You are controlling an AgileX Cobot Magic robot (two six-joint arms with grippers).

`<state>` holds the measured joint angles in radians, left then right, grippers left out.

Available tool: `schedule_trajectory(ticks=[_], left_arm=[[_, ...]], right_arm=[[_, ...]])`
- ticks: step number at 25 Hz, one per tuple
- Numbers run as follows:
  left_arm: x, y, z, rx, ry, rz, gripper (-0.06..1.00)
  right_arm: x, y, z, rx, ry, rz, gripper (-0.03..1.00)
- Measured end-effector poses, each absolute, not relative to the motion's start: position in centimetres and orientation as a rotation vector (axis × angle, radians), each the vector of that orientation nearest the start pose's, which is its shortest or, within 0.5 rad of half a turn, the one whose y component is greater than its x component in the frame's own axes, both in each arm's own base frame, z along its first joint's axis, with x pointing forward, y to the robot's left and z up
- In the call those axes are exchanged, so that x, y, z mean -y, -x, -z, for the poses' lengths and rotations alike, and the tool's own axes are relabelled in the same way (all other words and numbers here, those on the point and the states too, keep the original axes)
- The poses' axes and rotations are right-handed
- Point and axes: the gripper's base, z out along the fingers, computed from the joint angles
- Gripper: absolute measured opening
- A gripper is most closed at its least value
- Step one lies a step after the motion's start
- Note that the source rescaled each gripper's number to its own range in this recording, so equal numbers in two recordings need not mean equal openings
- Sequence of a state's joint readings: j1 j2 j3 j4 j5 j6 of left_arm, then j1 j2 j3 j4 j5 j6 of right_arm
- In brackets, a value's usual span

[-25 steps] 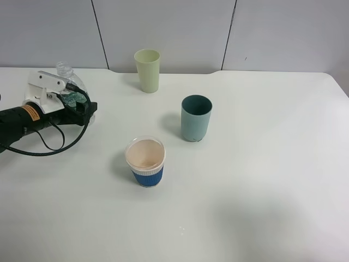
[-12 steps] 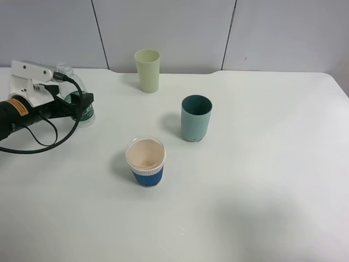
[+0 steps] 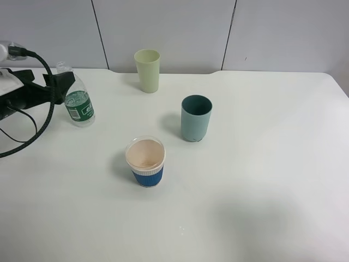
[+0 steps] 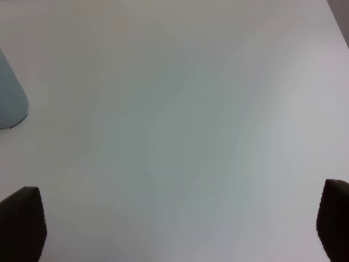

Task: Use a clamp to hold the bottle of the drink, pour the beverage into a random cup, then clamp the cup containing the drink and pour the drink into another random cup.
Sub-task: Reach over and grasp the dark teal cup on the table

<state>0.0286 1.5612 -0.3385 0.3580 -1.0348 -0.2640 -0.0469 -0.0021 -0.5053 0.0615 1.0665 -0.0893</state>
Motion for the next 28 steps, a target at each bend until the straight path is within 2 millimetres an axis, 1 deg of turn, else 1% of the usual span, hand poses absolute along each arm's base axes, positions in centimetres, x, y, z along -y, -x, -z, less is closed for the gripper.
schedule_trajectory(ticks=[5,11,14,17,19,23,28], left_arm=[[1.6,-23.3,-20.1,-1.638,-0.098,0.252,0.99],[0.5,-21.6,-23.3,-1.566,0.039,0.195,0.99],[-0.1,-20.5,-24.9,-1.596,0.105,0.144,0.99],[-0.3,-19.6,-27.2,-1.659,0.096,0.081,0.99],[-0.4,-18.8,-28.8,-1.667,0.075,0.05,0.99],[-0.4,-16.4,-32.0,-1.652,0.069,0.026,0.99],[-0.4,-12.3,-35.3,-1.6,0.075,0.017,0.99]], right_arm=[[-0.5,0.6,-27.8,-2.041,0.047,0.012,1.0],[-0.5,0.6,-27.8,-2.041,0.047,0.012,1.0],[-0.5,0.6,-27.8,-2.041,0.047,0.012,1.0],[-0.5,0.6,-27.8,-2.041,0.047,0.012,1.0],[-0.5,0.6,-27.8,-2.041,0.047,0.012,1.0],[-0.5,0.6,-27.8,-2.041,0.047,0.012,1.0],[-0.5,0.6,-27.8,-2.041,0.047,0.012,1.0]])
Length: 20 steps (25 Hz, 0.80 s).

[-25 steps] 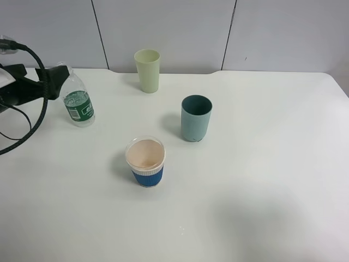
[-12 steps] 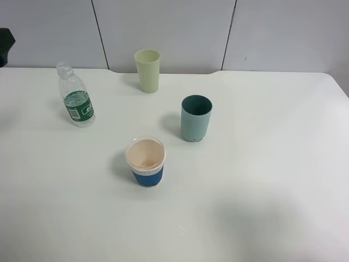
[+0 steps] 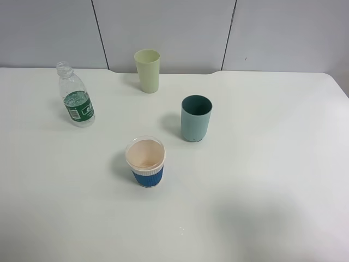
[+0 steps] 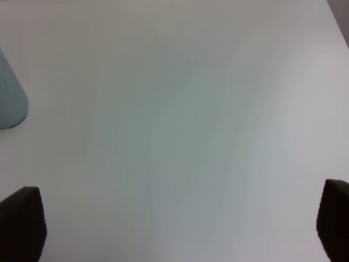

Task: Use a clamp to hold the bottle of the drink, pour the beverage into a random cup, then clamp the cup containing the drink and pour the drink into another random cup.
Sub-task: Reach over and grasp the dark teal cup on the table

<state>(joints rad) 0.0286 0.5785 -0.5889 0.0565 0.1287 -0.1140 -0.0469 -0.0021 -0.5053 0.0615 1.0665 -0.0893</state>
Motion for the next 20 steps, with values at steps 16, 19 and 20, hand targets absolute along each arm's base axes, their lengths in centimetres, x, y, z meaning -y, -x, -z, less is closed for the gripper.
schedule_trajectory(ticks=[16,19,20], left_arm=[[-1.1,-0.6,-36.2,-1.788,0.211,-0.187,0.99],[-1.0,1.1,-35.4,-1.818,0.233,-0.191,0.99],[-0.9,1.4,-35.0,-1.824,0.235,-0.183,0.99]], right_arm=[[-0.5,0.6,-27.8,-2.041,0.047,0.012,1.0],[-0.5,0.6,-27.8,-2.041,0.047,0.012,1.0],[-0.5,0.6,-27.8,-2.041,0.047,0.012,1.0]])
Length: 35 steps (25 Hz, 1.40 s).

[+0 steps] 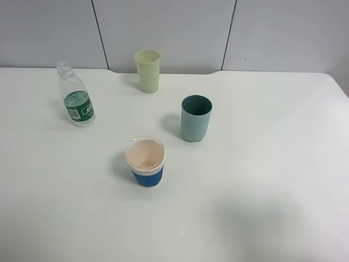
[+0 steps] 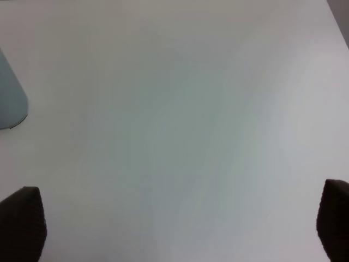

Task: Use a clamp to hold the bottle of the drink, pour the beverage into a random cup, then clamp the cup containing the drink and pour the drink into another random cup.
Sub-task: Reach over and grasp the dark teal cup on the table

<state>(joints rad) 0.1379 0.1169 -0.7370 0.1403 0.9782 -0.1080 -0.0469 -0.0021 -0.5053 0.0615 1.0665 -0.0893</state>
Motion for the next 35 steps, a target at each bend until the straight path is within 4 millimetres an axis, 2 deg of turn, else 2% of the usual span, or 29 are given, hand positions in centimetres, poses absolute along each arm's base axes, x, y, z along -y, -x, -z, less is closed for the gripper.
schedule_trajectory(ticks=[6,13,35], left_arm=[[0.0,2.2,-31.8,-1.859,0.233,-0.07,0.99],[0.1,0.6,-28.1,-2.007,0.247,-0.019,0.99],[-0.1,0.6,-28.0,-2.018,0.121,0.049,0.99]], right_arm=[[-0.5,0.6,-27.8,-2.041,0.047,0.012,1.0],[-0.5,0.6,-27.8,-2.041,0.047,0.012,1.0],[-0.5,0.6,-27.8,-2.041,0.047,0.012,1.0]])
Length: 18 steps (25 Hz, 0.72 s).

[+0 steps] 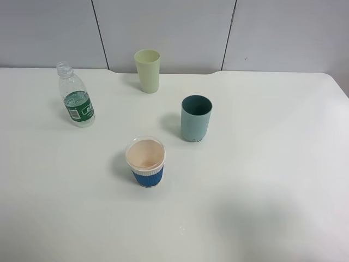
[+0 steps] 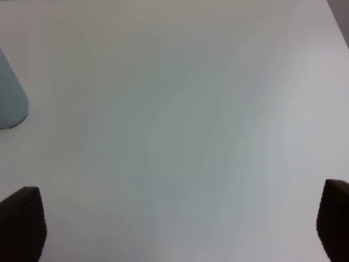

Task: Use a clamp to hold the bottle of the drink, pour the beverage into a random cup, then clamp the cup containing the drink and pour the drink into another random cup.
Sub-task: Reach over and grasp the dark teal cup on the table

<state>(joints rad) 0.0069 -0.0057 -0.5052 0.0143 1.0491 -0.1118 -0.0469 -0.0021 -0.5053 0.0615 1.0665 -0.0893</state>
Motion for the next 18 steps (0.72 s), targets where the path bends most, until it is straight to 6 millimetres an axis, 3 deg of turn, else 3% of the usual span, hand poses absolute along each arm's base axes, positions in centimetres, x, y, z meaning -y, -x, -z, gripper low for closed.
schedule_trajectory(ticks=[18], left_arm=[[-0.11,0.59,-27.96,-2.018,0.121,0.049,0.99]], right_arm=[[-0.52,0.59,-27.84,-2.041,0.047,0.012,1.0]])
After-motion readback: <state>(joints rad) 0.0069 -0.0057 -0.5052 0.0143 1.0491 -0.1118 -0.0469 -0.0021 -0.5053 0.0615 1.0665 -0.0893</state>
